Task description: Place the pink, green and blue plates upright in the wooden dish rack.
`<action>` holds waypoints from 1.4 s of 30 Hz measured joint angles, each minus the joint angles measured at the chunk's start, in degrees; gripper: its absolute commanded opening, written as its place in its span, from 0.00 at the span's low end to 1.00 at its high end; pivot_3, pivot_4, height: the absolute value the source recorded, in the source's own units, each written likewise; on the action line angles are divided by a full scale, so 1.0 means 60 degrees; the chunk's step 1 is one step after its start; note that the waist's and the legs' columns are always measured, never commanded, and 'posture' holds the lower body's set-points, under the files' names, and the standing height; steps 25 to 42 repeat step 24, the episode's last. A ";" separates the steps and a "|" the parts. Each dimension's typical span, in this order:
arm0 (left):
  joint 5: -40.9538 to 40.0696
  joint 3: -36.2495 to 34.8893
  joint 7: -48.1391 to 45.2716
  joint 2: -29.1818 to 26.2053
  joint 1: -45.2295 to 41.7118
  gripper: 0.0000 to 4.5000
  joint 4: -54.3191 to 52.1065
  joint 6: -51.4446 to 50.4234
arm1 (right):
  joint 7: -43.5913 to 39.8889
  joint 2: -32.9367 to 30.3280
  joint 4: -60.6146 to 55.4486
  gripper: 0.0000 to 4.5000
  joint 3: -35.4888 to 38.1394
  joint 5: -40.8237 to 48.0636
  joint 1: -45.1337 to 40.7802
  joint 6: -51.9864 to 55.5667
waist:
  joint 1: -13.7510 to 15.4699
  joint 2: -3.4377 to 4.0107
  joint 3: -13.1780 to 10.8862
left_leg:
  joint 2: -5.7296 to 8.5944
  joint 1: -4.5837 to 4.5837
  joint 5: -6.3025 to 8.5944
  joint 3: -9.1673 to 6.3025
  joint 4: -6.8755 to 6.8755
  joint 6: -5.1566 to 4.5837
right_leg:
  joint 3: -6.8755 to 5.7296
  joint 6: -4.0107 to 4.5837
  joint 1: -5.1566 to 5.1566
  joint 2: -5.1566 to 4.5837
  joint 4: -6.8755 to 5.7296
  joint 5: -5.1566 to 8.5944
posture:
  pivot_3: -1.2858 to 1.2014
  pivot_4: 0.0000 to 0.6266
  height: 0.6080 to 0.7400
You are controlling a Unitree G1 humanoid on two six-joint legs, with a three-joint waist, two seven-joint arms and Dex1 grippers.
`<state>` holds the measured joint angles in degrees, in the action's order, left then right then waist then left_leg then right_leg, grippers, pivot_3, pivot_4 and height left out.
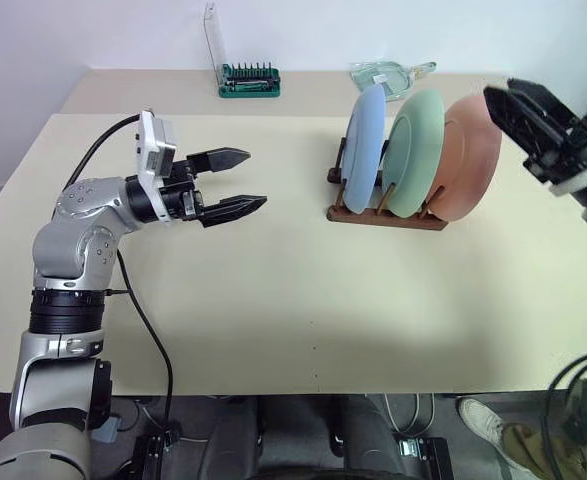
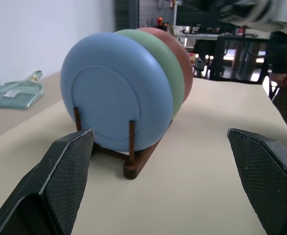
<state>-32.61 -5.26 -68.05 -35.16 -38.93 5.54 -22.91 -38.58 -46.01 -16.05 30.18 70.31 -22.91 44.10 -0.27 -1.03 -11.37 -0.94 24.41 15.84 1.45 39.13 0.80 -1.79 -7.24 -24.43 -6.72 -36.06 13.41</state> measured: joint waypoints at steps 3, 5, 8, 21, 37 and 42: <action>0.0151 -0.0005 0.0026 -0.0157 0.0375 1.00 -0.0207 0.0041 | -0.1462 -0.0012 -0.0650 0.99 -0.0362 -0.0271 0.1065 -0.0143 | -0.0069 -0.0001 0.0001 | 0.0002 -0.0007 0.0001 0.0010 0.0013 -0.0001 | 0.0013 -0.0001 0.0009 -0.0003 0.0000 -0.0001 | 0.52 0.24 0.88; 0.0181 -0.0007 0.0072 -0.0247 0.0830 1.00 -0.0584 0.0127 | -0.2241 -0.0014 -0.0649 0.99 -0.0730 -0.0662 0.1252 -0.0345 | -0.0103 0.0000 0.0000 | 0.0000 -0.0017 0.0000 0.0011 0.0013 -0.0001 | 0.0018 0.0005 0.0009 -0.0002 -0.0007 -0.0005 | 0.52 0.24 0.88; 0.0312 -0.0026 0.0310 -0.0511 0.1525 1.00 -0.1370 0.0166 | -0.3599 -0.0096 -0.0462 0.99 -0.1309 -0.1440 0.1332 -0.0951 | -0.0064 0.0000 0.0001 | -0.0001 -0.0021 0.0000 -0.0001 0.0011 0.0000 | 0.0013 0.0006 0.0010 0.0002 -0.0016 -0.0004 | 0.52 0.24 0.88; 0.0524 0.0059 0.0533 -0.0776 0.2429 1.00 -0.2178 0.0193 | -0.5293 -0.0403 0.0264 0.99 -0.1933 -0.3427 0.1417 -0.2395 | 0.0167 0.0000 0.0001 | 0.0003 -0.0021 -0.0001 0.0004 0.0018 0.0003 | 0.0010 0.0007 0.0017 -0.0002 -0.0013 -0.0004 | 0.52 0.24 0.88; 0.0521 0.0058 0.0695 -0.0584 0.2435 1.00 -0.2203 0.0213 | -0.5370 -0.0450 0.0414 0.99 -0.1934 -0.3434 0.1233 -0.2387 | 0.0162 0.0000 0.0001 | 0.0002 -0.0023 -0.0002 0.0004 0.0020 0.0004 | 0.0010 0.0008 0.0019 -0.0002 -0.0014 -0.0005 | 0.52 0.24 0.88; 0.0521 0.0058 0.0695 -0.0584 0.2435 1.00 -0.2203 0.0213 | -0.5370 -0.0450 0.0414 0.99 -0.1934 -0.3434 0.1233 -0.2387 | 0.0162 0.0000 0.0001 | 0.0002 -0.0023 -0.0002 0.0004 0.0020 0.0004 | 0.0010 0.0008 0.0019 -0.0002 -0.0014 -0.0005 | 0.52 0.24 0.88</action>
